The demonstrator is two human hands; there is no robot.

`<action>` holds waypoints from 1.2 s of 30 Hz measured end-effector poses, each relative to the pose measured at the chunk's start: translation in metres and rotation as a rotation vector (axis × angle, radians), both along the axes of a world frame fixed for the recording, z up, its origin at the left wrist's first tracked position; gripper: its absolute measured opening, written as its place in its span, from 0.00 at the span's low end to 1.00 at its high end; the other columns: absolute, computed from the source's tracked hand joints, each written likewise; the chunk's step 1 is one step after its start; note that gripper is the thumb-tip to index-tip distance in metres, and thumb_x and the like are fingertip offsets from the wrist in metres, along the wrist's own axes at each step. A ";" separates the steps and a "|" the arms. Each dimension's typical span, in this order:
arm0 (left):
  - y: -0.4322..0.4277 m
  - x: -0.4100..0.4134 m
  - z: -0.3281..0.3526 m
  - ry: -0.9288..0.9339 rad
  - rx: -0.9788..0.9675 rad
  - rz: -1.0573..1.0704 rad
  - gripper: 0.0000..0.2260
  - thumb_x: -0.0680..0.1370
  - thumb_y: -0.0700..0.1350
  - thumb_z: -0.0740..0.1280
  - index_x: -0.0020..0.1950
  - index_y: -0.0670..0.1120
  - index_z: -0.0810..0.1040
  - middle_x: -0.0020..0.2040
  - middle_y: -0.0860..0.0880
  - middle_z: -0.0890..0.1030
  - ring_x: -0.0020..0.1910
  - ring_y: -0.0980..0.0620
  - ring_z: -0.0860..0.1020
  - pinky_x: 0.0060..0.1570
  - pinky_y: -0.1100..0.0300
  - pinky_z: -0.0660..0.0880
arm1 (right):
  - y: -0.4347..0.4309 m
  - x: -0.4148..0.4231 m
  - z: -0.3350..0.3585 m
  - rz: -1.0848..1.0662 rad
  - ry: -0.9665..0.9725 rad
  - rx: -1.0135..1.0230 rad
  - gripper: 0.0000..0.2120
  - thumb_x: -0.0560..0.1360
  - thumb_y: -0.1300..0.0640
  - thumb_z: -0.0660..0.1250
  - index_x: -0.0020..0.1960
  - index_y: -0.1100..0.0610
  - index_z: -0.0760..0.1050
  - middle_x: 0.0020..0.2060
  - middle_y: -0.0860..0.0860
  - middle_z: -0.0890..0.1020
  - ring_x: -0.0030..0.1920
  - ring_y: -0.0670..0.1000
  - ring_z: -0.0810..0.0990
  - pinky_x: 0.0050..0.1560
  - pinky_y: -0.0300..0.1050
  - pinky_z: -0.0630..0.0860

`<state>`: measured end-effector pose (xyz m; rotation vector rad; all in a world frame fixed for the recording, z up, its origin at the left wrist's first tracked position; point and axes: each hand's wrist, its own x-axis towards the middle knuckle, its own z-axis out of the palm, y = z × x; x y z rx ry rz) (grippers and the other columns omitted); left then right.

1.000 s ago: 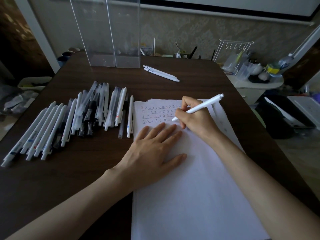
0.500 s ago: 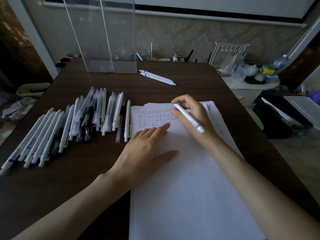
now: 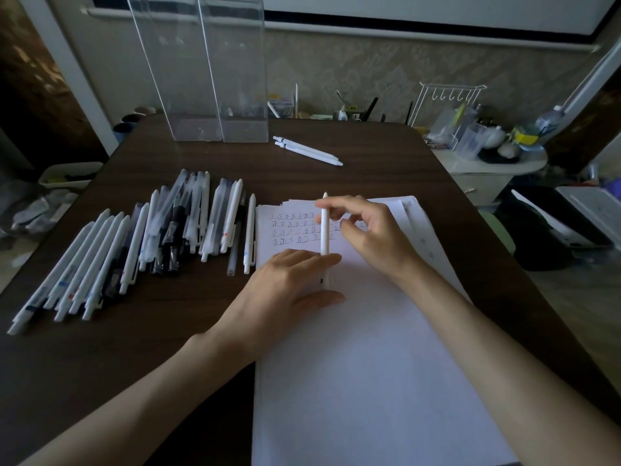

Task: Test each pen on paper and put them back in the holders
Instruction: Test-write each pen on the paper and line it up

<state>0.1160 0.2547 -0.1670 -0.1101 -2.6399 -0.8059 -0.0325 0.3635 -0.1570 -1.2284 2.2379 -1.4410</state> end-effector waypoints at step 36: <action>-0.021 -0.004 -0.012 -0.113 -0.326 -0.150 0.22 0.80 0.56 0.54 0.70 0.48 0.68 0.70 0.49 0.69 0.69 0.51 0.66 0.67 0.54 0.63 | -0.101 -0.089 0.010 -0.195 0.291 0.207 0.13 0.77 0.68 0.58 0.58 0.61 0.76 0.55 0.54 0.79 0.53 0.50 0.76 0.49 0.34 0.69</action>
